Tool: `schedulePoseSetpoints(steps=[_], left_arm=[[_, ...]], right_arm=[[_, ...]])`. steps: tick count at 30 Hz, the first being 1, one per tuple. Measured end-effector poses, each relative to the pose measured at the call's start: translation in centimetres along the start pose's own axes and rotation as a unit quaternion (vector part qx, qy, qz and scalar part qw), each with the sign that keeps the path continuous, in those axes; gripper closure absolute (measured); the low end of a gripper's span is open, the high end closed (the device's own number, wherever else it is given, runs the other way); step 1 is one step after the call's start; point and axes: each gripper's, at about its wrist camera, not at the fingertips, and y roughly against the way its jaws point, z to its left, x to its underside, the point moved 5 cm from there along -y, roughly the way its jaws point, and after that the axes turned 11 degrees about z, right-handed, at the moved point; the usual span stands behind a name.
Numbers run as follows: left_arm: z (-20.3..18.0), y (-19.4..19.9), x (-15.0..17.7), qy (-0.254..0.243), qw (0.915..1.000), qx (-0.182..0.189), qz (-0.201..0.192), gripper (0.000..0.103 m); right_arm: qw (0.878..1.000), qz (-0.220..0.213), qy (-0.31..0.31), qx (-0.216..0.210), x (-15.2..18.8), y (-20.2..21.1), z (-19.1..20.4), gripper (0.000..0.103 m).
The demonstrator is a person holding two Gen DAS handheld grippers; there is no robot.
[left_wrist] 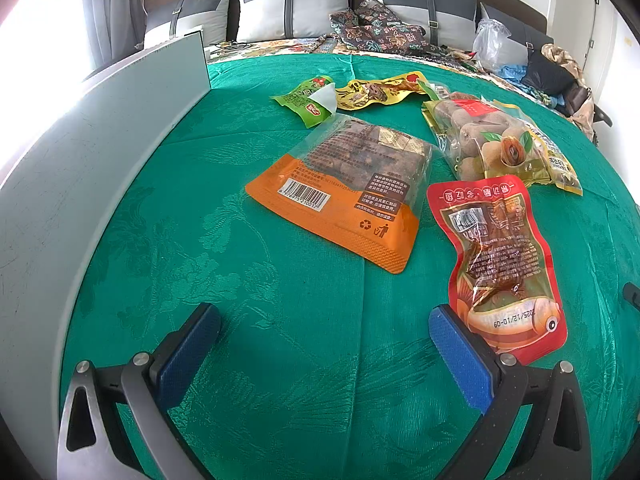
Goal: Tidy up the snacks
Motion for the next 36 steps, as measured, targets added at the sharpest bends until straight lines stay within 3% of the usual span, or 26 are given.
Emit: schedulePoseSetpoints(steps=[23,31,36], left_arm=[[0.3,0.4,0.6,0.003,1.0000,-0.004,0.001,0.000],[2.5,1.7,3.4,-0.007,0.9997,0.001,0.024,0.000],[3.3,1.3,1.0,-0.013,0.9980,0.001,0.062,0.000]], right_arm=[[1.000,-0.001,0.000,-0.007,0.0,0.0,0.1,0.009],[1.000,-0.001,0.000,-0.008,0.0,0.0,0.1,0.009],[1.000,-0.001,0.000,-0.008,0.1,0.0,0.1,0.009]])
